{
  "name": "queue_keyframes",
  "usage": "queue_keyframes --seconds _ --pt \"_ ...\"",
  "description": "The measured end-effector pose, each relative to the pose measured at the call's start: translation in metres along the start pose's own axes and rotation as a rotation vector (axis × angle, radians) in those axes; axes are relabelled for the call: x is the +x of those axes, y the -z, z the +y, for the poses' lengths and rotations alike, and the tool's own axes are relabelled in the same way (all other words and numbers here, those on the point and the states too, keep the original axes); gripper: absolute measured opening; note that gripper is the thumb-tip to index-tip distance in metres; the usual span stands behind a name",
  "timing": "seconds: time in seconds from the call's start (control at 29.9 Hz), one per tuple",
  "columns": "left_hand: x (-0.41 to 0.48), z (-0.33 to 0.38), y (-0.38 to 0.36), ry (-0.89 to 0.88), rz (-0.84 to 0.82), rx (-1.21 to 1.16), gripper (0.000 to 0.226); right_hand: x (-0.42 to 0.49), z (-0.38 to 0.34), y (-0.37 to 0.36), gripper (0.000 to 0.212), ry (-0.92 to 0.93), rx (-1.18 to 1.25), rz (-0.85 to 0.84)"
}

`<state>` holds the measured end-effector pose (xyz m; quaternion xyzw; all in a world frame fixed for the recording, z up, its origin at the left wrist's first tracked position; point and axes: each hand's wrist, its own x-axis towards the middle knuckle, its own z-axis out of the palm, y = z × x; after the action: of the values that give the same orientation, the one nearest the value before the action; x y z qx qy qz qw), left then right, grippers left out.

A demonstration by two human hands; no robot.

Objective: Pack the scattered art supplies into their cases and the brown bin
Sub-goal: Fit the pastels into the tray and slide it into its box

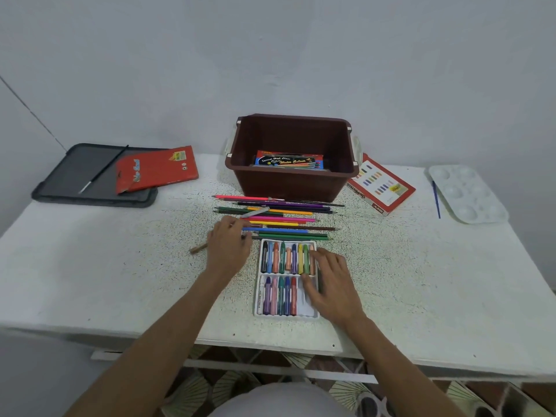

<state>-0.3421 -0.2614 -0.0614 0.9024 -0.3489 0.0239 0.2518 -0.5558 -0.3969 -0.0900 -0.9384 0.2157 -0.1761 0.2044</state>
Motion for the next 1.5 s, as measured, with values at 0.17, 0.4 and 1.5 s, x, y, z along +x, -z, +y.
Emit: queue_keyframes --seconds 0.17,0.4,1.5 --pt "0.033 -0.009 0.001 0.104 -0.006 0.083 0.033 0.0 -0.002 0.0 0.054 0.002 -0.005 0.008" --pt "0.048 -0.014 -0.006 0.068 -0.051 0.08 0.033 0.001 0.0 0.0 0.055 -0.003 -0.026 0.003" --pt "-0.069 0.065 0.01 -0.032 -0.496 -0.691 0.025 -0.001 -0.002 0.004 0.039 -0.072 0.069 0.019"
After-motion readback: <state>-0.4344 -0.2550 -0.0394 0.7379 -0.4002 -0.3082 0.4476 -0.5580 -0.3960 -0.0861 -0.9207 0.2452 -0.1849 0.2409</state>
